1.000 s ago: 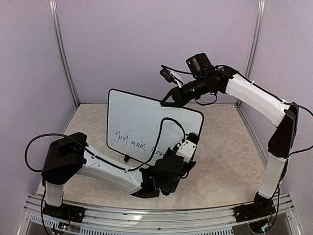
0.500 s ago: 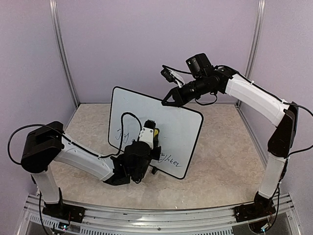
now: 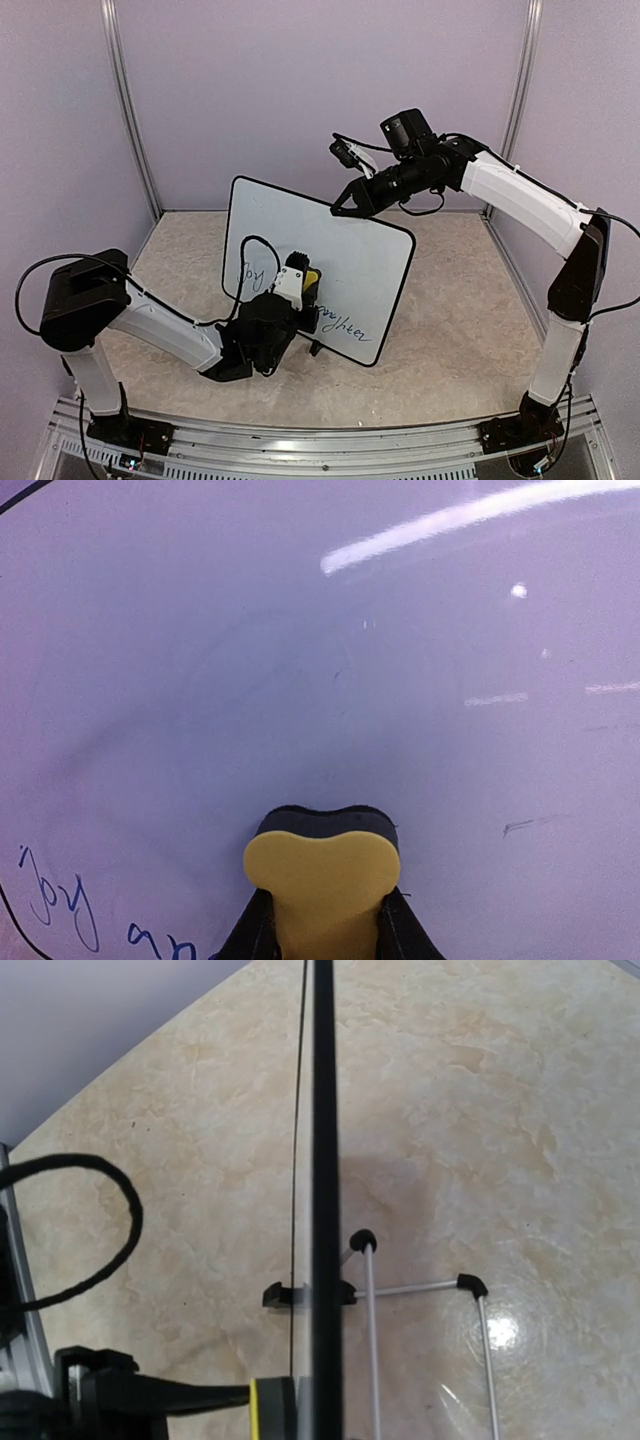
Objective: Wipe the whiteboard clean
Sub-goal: Erase the center of the whiteboard.
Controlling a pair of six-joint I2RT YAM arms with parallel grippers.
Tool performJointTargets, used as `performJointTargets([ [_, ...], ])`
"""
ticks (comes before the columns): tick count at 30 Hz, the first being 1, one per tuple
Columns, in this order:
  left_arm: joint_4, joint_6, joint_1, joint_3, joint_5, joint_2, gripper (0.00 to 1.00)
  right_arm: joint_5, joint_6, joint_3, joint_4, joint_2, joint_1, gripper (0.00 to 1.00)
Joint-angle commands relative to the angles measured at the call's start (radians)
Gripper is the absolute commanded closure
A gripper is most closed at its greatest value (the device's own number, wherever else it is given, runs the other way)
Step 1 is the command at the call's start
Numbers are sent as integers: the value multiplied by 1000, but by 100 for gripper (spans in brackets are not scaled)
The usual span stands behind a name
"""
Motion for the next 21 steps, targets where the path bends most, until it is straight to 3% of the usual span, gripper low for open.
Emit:
performJointTargets([
  [1,-58,-44,50,-52,117,-4,87,-100,26,-32,-122,20,50,100],
  [15,9,-77,307,-355,149,-268,87,-111,42,-32,-155,2,51,100],
  [21,223,-69,368,-482,291,-331,87,-93,52,-33,-165,-20,53,100],
])
